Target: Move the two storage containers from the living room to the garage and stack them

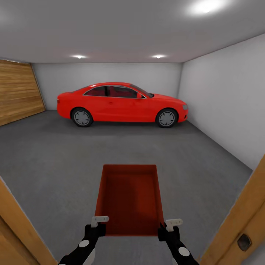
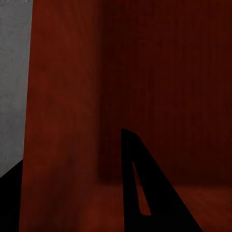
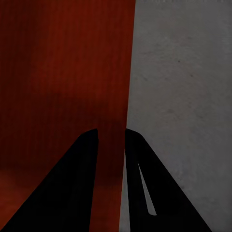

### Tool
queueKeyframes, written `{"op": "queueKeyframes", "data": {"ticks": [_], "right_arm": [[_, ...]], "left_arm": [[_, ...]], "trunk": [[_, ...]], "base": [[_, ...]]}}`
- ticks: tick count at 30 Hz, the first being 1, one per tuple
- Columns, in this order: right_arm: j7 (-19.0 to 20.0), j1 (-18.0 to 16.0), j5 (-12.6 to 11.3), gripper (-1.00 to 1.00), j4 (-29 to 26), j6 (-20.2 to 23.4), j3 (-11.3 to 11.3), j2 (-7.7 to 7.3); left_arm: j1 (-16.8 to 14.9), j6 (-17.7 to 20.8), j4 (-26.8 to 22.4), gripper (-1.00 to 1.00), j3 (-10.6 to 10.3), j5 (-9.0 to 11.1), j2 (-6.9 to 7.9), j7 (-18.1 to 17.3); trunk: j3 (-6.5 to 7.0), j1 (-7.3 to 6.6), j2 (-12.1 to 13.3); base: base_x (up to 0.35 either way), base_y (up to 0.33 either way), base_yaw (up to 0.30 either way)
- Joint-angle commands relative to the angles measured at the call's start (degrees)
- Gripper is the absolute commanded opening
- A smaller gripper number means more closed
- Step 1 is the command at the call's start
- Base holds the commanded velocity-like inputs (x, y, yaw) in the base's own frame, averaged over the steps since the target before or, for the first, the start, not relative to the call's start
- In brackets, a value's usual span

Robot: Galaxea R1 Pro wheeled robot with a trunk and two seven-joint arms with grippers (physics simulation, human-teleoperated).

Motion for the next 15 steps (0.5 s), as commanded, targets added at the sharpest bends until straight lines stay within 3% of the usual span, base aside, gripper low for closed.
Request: {"op": "queueKeyframes", "data": {"ticks": [1,7,15], "right_arm": [[1.81,-0.08,-0.46,-1.00,-0.02,-0.18,0.48,-0.07],[1.81,-0.08,-0.46,-1.00,-0.01,-0.18,0.48,-0.07],[1.81,-0.08,-0.46,-1.00,-0.01,-0.18,0.48,-0.07]], "left_arm": [[-0.07,-0.27,-0.04,-1.00,0.94,-0.14,0.70,3.07],[-0.07,-0.26,-0.04,-1.00,0.96,-0.14,0.70,3.07],[-0.07,-0.27,-0.04,-1.00,0.92,-0.14,0.70,3.07]], "trunk": [[-0.12,0.07,-0.12],[-0.12,0.07,-0.12],[-0.12,0.07,-0.12]], "base": [[0.313,0.000,0.000],[0.288,0.000,0.000],[0.035,0.000,0.000]]}}
